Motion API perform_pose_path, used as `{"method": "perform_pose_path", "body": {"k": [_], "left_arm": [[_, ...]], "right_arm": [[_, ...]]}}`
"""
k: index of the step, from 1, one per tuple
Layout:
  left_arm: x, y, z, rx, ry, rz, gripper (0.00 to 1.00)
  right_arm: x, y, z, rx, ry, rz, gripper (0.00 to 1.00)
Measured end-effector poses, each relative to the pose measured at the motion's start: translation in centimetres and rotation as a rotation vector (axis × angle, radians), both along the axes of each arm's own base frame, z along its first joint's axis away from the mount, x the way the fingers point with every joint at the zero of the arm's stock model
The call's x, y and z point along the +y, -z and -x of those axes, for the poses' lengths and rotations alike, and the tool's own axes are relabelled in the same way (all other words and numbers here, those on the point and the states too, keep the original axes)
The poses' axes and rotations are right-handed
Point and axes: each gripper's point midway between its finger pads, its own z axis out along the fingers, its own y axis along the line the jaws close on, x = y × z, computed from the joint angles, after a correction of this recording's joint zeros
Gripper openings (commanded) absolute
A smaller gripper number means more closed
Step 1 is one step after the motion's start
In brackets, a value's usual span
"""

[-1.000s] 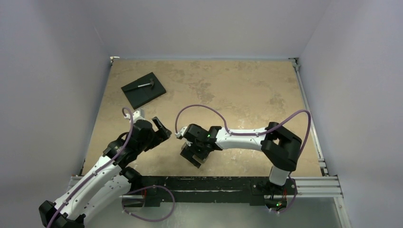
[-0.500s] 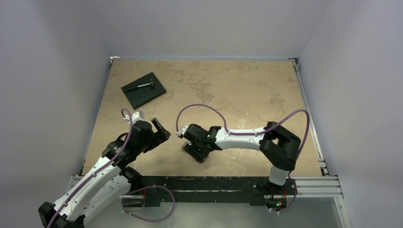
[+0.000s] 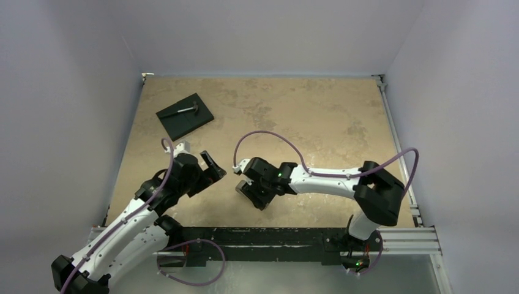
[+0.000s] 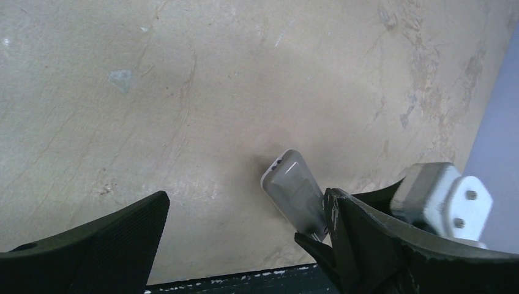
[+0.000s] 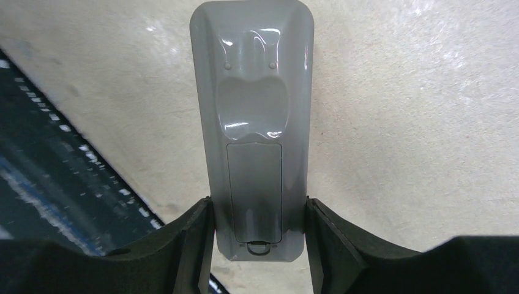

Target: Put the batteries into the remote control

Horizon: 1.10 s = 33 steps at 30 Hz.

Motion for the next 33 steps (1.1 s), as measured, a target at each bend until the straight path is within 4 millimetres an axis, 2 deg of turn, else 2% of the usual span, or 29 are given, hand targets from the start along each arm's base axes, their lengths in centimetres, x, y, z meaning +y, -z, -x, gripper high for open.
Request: {"method": "perform_pose_path", "body": {"k": [5, 9, 20, 24, 33], "left_arm": [[-1.3, 0.0, -0.1, 0.002, 0.061, 0.025, 0.98], [-2.6, -0.1, -0.1, 0.000, 0.135, 0.051, 0.98], [-6.6, 0.3, 0.7, 0.029, 0.353, 0.151, 0.95], [-7.9, 0.4, 1.0, 0.042, 0.409, 0.202, 0.86], [-10.1, -0.5, 1.8, 0.043, 0.516, 0.333, 0.58]], "right_arm": [[0.4, -3.2, -0.4, 0.014, 0.005, -0.119, 0.03], [0.3, -5.0, -0.6, 0.046, 0.001, -0.211, 0.02], [-0.4, -7.1, -0.3, 0.068, -0.064, -0.310, 0.00], [-0.6, -7.6, -0.3, 0.044, -0.083, -0.319, 0.00], [-0.9, -8.3, -0.4, 0.009, -0.107, -0.330, 0.00]]}}
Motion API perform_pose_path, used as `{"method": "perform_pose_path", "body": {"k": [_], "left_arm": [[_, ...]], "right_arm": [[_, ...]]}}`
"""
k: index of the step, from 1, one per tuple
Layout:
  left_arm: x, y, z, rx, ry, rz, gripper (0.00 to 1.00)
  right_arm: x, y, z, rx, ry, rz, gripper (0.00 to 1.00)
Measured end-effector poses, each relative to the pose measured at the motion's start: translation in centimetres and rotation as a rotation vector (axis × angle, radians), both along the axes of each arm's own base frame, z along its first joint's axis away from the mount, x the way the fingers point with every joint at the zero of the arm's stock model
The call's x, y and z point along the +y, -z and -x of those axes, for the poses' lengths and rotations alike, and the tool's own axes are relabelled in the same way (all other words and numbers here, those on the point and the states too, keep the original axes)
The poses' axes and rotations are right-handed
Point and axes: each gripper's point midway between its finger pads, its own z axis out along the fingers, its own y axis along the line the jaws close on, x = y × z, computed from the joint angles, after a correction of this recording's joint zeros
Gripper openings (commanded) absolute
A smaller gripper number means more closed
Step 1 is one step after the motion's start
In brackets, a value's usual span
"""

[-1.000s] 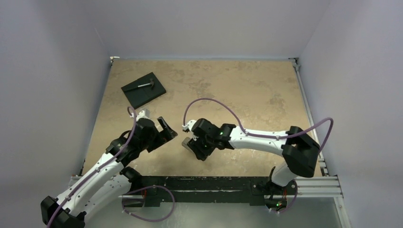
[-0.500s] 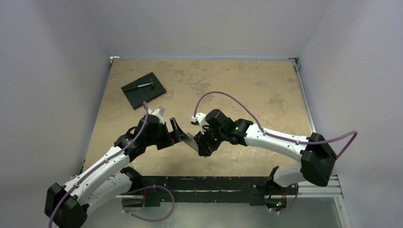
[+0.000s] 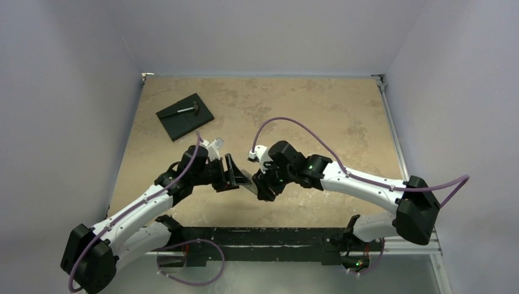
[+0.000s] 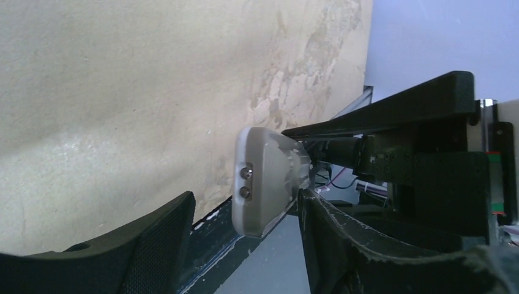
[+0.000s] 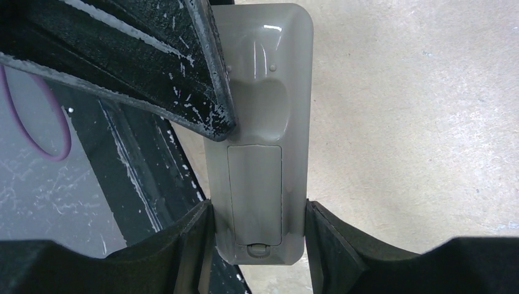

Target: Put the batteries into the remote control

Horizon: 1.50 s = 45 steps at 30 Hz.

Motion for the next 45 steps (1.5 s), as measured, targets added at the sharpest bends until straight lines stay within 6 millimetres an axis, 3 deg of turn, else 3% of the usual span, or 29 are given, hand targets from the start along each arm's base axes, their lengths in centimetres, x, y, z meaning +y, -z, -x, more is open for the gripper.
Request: {"method": "perform_pose_path", "body": {"k": [17, 20, 22, 28, 34, 35, 40, 45], "left_arm": [[-1.4, -1.9, 0.4, 0.019, 0.066, 0.205, 0.22], [-1.7, -2.3, 0.6, 0.029, 0.076, 0.238, 0.10], [-1.8, -2.2, 0.6, 0.038, 0.076, 0.249, 0.00], [-1.8, -1.8, 0.9, 0.059, 0.077, 0.268, 0.00], [-1.6, -2.2, 0.5, 0.063, 0.042, 0.293, 0.00], [-1.4, -2.0, 0.5, 0.076, 0.028, 0.296, 0.00], [-0.7, -0.7, 0.7, 0.144, -0.038, 0.325, 0.00], [-0.2, -1.0, 0.6, 0.181, -0.088, 0.373, 0.00]], "right_arm": [[-0.4, -0.4, 0.3, -0.044, -0.029, -0.028, 0.02], [-0.4, -0.3, 0.5, -0.050, -0.036, -0.027, 0.03], [-0.4, -0.3, 0.5, -0.054, -0.036, -0.024, 0.10], [-0.6, -0.1, 0.6, -0.071, -0.032, -0.008, 0.61], [-1.0, -2.4, 0.1, -0.157, -0.018, -0.052, 0.82], [-1.1, -3.0, 0.1, -0.172, -0.018, -0.067, 0.96], [-1.1, -4.5, 0.0, -0.207, -0.018, -0.107, 0.99], [-1.1, -6.1, -0.4, -0.242, 0.011, -0.153, 0.99]]}}
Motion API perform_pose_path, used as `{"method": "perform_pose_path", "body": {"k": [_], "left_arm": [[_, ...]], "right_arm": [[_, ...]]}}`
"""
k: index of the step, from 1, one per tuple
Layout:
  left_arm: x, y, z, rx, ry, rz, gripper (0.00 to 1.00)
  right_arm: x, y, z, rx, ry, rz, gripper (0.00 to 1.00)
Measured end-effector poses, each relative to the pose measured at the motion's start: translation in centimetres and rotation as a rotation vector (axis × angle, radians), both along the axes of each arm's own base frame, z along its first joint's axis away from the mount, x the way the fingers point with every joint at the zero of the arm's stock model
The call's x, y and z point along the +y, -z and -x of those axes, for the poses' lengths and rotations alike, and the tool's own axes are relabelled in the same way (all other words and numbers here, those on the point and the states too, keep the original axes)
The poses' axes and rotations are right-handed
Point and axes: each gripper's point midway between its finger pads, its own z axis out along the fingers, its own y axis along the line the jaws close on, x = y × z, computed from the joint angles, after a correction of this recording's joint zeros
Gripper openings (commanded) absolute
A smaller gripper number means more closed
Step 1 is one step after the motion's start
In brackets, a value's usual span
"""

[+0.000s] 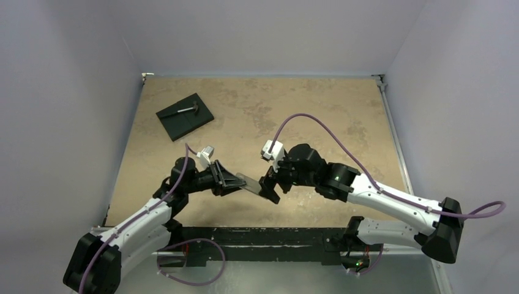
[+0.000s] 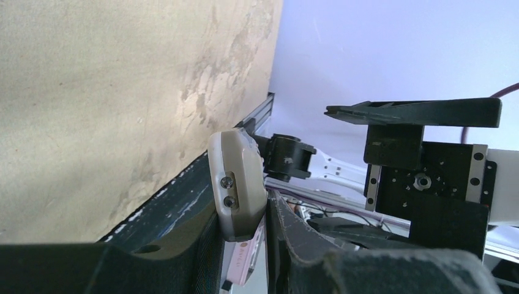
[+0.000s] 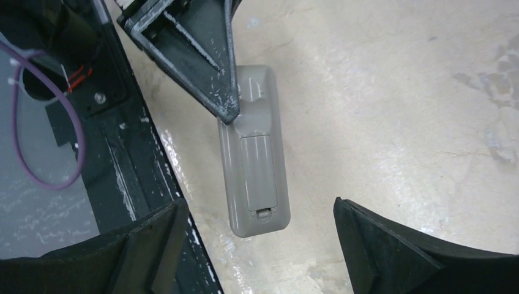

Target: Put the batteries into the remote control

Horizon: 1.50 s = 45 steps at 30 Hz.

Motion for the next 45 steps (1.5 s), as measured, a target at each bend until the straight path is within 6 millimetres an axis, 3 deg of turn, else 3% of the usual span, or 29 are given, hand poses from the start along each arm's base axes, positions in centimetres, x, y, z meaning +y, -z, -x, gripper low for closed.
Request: {"method": "perform_pose_path", "body": {"k": [6, 9, 14, 18, 22, 28, 33, 45], "left_arm": [[0.4, -1.5, -0.1, 0.011, -0.048, 0.062, 0.00], [0.6, -2.0, -0.1, 0.024, -0.076, 0.089, 0.00], [0.9, -2.3, -0.4, 0.077, -0.125, 0.127, 0.00], [1.2, -2.2, -0.6, 0.119, -0.164, 0.144, 0.00], [1.4, -2.2, -0.8, 0.150, -0.191, 0.153, 0.00], [1.5, -2.3, -1.0, 0.176, -0.215, 0.165, 0.00], [1.5, -2.3, -1.0, 0.190, -0.220, 0.170, 0.00], [1.5, -2.4, -1.0, 0.197, -0.224, 0.177, 0.00]], "right_arm": [[-0.7, -2.4, -1.4, -0.057, 0.112, -0.068, 0.98], [-0.8, -2.8, -1.6, -0.072, 0.119, -0.076, 0.85], [-0.3, -1.1, -1.8, -0.089, 0.090, -0.012, 0.81], [0.7, 0.5, -0.7, -0.130, 0.022, 0.060, 0.79], [1.5, 0.3, 0.6, -0.198, -0.046, 0.064, 0.78], [1.9, -0.4, 0.2, -0.303, -0.060, 0.079, 0.75], [2.4, 0.5, 0.2, -0.380, -0.085, 0.149, 0.71], [2.5, 2.3, -0.5, -0.597, -0.071, 0.358, 0.49]]}}
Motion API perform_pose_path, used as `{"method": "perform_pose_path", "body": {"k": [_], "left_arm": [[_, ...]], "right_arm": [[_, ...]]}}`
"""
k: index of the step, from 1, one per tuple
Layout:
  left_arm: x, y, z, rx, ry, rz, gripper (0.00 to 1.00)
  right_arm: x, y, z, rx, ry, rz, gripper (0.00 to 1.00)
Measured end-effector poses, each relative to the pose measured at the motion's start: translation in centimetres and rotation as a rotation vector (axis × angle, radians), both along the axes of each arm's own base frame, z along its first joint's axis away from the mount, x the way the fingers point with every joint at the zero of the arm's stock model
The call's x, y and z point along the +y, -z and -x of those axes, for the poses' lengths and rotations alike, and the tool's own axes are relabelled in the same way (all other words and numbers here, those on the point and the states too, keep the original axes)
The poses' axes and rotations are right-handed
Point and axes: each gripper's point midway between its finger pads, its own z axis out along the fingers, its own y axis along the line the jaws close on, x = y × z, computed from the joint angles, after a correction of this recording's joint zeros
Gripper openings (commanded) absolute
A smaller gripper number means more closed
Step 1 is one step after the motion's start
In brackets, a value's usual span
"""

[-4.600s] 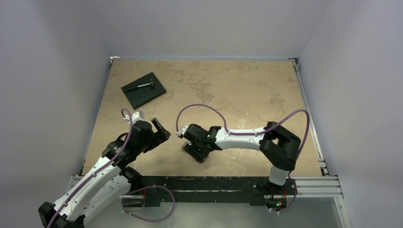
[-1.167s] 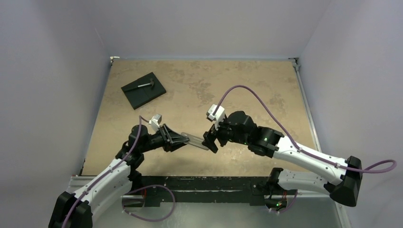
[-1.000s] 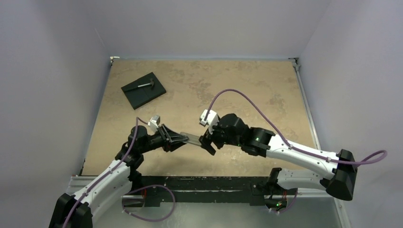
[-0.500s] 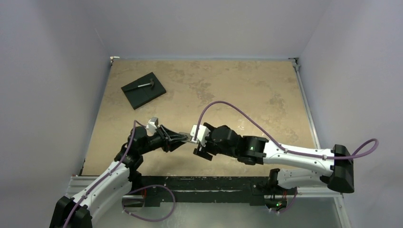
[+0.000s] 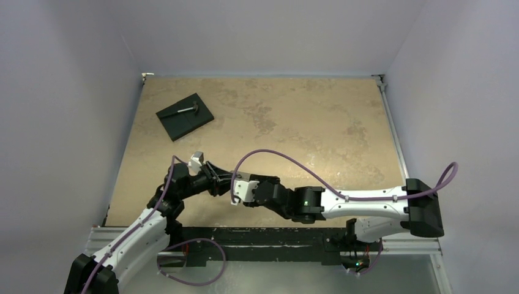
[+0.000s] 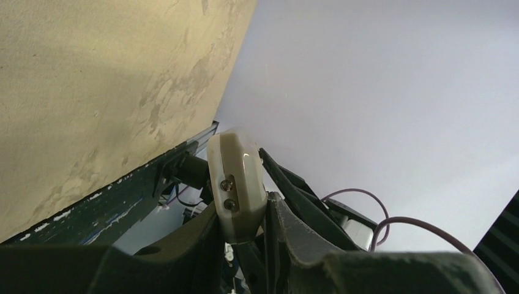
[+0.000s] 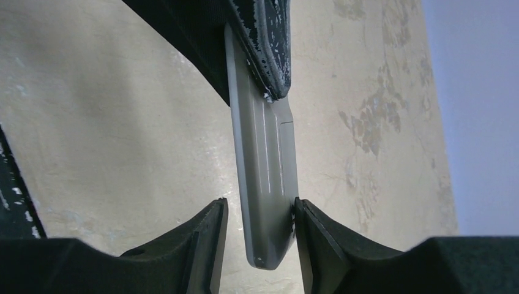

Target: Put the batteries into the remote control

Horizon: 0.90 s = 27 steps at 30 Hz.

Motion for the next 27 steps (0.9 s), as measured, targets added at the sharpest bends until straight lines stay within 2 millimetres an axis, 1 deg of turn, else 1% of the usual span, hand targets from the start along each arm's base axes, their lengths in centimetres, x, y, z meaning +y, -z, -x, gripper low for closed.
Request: {"method": "perform_pose_path", "body": {"k": [3, 6, 8, 9, 11, 12, 15, 17, 19, 21, 23, 27], "left_arm": [[0.0, 0.1, 0.0, 0.004, 0.000, -0.002, 0.00], [0.0, 0.1, 0.0, 0.005, 0.001, -0.001, 0.00], [0.0, 0.0, 0.0, 0.004, -0.001, 0.001, 0.00], [0.0, 0.0, 0.0, 0.005, -0.002, 0.002, 0.00], [0.1, 0.0, -0.1, 0.007, -0.004, 0.003, 0.00], [0.1, -0.1, -0.1, 0.006, -0.005, 0.005, 0.01], [0.1, 0.0, -0.2, 0.007, -0.006, 0.005, 0.29], [0.0, 0.1, -0.2, 0.011, -0.006, 0.002, 0.42], [0.0, 0.1, -0.1, 0.011, 0.000, 0.002, 0.52], [0.0, 0.1, 0.0, 0.006, 0.007, 0.000, 0.58], [0.0, 0.3, 0.0, 0.002, 0.010, -0.007, 0.61], [0.0, 0.4, 0.0, -0.013, 0.018, -0.027, 0.63]], "right_arm": [[-0.1, 0.3, -0.4, -0.052, 0.024, 0.045, 0.43], [-0.3, 0.2, -0.7, -0.087, 0.041, 0.062, 0.32], [-0.3, 0.0, -0.7, -0.102, 0.045, 0.064, 0.22], [-0.3, 0.0, -0.6, -0.106, 0.044, 0.065, 0.14], [-0.3, -0.2, -0.7, -0.117, 0.049, 0.066, 0.02], [-0.3, -0.3, -0.7, -0.120, 0.052, 0.062, 0.00], [-0.3, -0.4, -0.7, -0.125, 0.059, 0.060, 0.00], [-0.4, -0.5, -0.8, -0.128, 0.067, 0.056, 0.00], [-0.6, -0.6, -1.0, -0.136, 0.088, 0.055, 0.00], [-0.9, -0.7, -1.3, -0.139, 0.107, 0.051, 0.00], [-1.0, -0.6, -1.3, -0.131, 0.123, 0.041, 0.00], [-1.0, -0.3, -1.0, -0.090, 0.141, 0.012, 0.00]]}}
